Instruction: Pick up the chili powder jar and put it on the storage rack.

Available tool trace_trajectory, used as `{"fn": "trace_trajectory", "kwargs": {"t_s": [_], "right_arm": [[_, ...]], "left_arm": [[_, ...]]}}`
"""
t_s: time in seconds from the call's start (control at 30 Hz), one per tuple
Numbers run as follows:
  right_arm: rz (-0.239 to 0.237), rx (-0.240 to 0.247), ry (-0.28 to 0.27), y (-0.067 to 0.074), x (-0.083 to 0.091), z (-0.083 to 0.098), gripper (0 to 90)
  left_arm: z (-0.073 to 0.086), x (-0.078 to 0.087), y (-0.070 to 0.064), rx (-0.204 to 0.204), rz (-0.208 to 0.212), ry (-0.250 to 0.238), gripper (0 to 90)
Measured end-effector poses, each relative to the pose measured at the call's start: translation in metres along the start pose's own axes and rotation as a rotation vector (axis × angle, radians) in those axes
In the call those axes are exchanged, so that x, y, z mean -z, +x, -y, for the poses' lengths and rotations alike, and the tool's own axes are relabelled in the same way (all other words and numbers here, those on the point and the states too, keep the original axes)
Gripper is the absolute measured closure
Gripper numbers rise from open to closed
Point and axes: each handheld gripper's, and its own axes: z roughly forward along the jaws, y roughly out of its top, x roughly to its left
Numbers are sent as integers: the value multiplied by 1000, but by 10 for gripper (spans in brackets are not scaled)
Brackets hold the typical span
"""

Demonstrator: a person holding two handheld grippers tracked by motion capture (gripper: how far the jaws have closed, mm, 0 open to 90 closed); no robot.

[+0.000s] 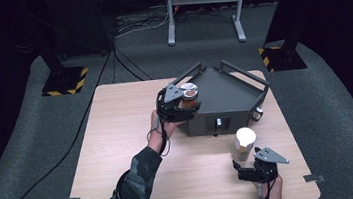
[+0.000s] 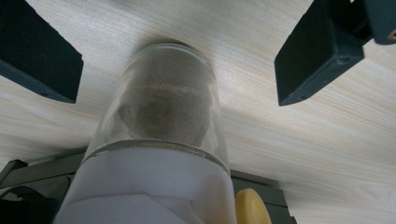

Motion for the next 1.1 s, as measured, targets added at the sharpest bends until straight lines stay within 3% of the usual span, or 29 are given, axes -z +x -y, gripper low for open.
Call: {"fn": "trace_trajectory", "kwargs": {"t_s": [0.8,1.1], "right_arm": [[2,2,-2,0,0,0,0],[1,4,-2,0,0,0,0]], "left_arm": [[-4,-19,6,29,-34,9,314],[-6,-26,5,22,-36,9,314]]}}
